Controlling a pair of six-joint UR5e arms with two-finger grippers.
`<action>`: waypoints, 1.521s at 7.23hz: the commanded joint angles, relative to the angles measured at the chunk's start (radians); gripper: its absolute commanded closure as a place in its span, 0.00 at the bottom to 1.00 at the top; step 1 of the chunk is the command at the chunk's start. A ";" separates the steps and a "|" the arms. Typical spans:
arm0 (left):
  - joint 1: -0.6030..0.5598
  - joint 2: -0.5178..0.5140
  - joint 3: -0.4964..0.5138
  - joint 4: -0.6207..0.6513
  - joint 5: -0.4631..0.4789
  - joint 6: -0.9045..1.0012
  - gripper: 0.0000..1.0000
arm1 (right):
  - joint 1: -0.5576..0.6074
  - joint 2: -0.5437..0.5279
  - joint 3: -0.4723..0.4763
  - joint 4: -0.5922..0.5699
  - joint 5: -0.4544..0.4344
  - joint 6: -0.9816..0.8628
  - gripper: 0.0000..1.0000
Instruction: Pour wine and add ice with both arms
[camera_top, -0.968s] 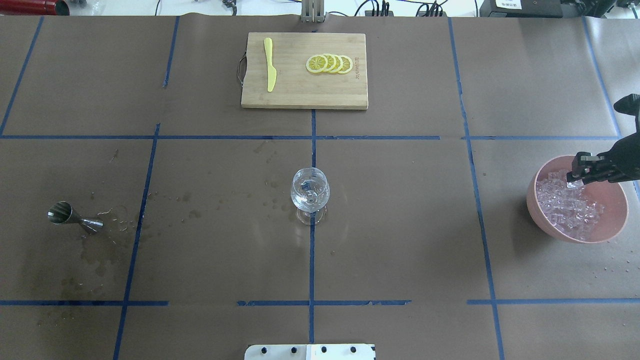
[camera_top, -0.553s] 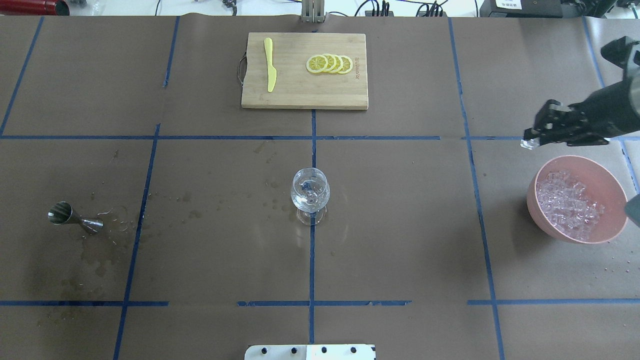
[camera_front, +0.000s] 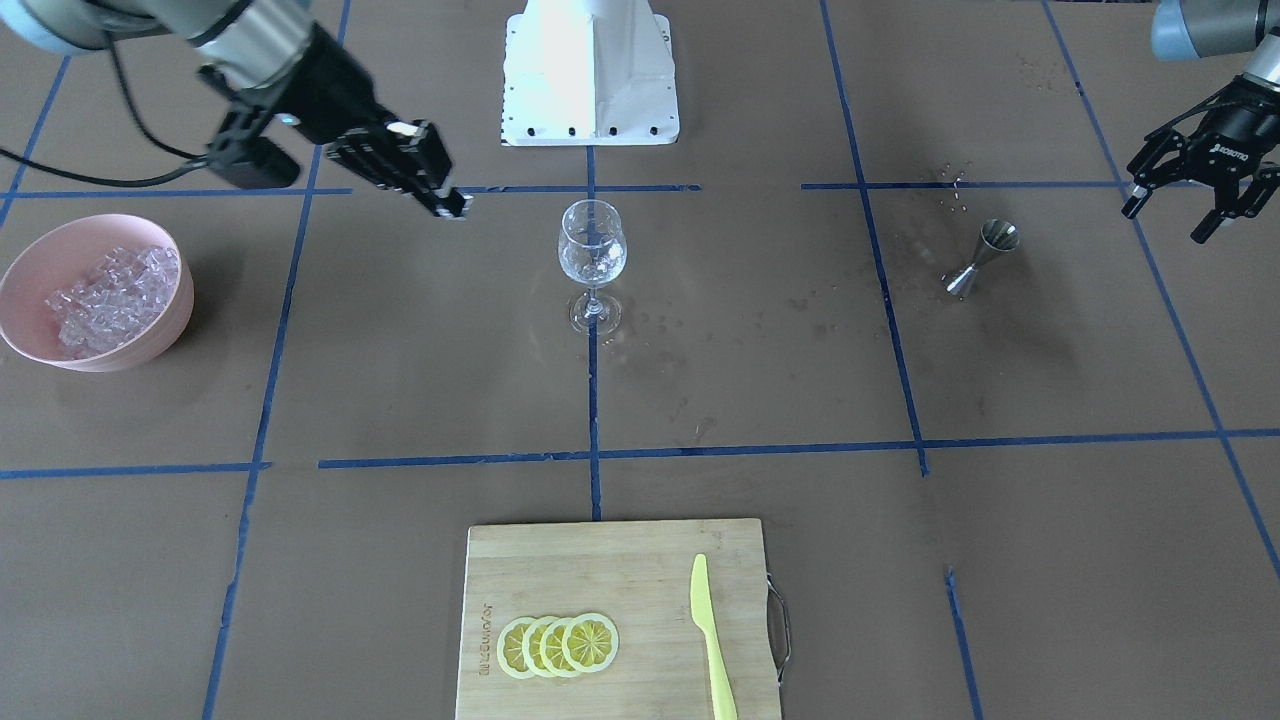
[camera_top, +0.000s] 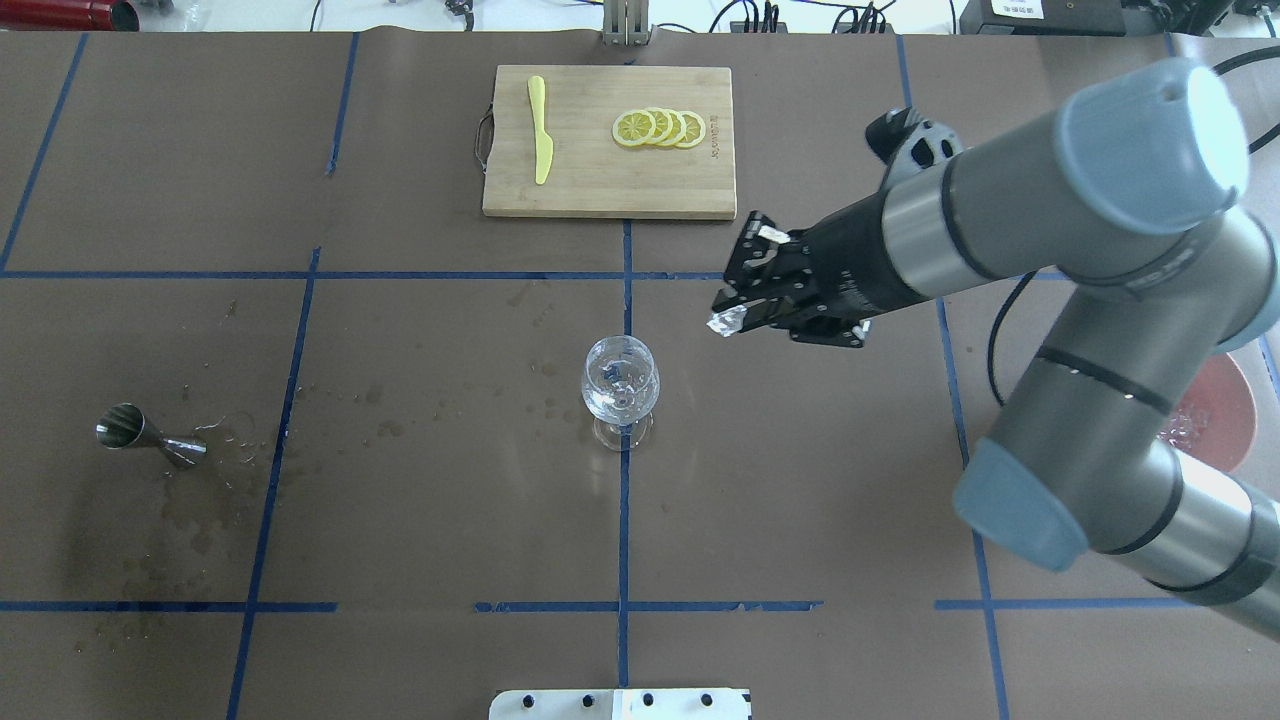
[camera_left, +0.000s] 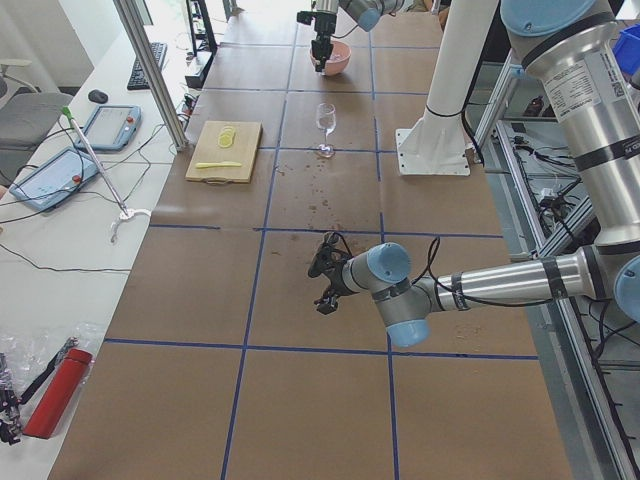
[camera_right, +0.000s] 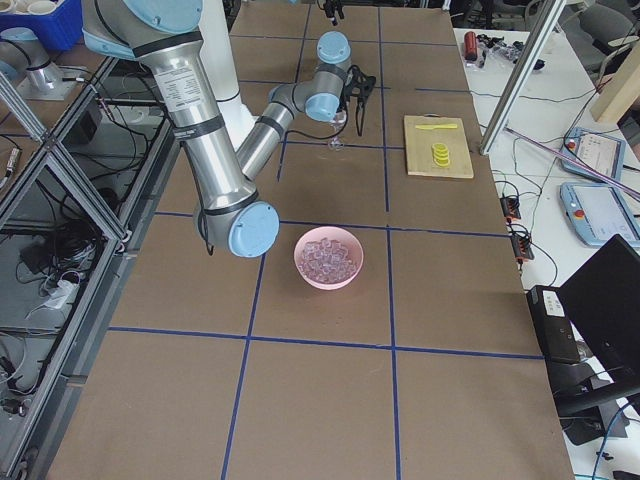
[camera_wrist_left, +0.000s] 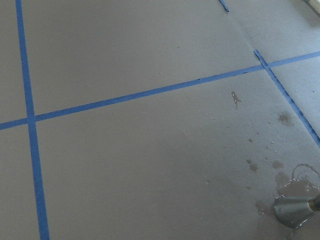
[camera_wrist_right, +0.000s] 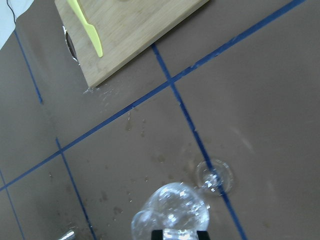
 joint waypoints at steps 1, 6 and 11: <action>0.000 -0.002 -0.004 -0.002 0.000 -0.001 0.00 | -0.122 0.110 -0.043 -0.061 -0.152 0.063 1.00; -0.001 -0.002 -0.002 -0.014 0.005 -0.003 0.00 | -0.121 0.116 -0.072 -0.064 -0.167 0.060 1.00; -0.001 -0.001 -0.001 -0.020 0.026 -0.006 0.00 | -0.122 0.113 -0.081 -0.064 -0.178 0.059 0.00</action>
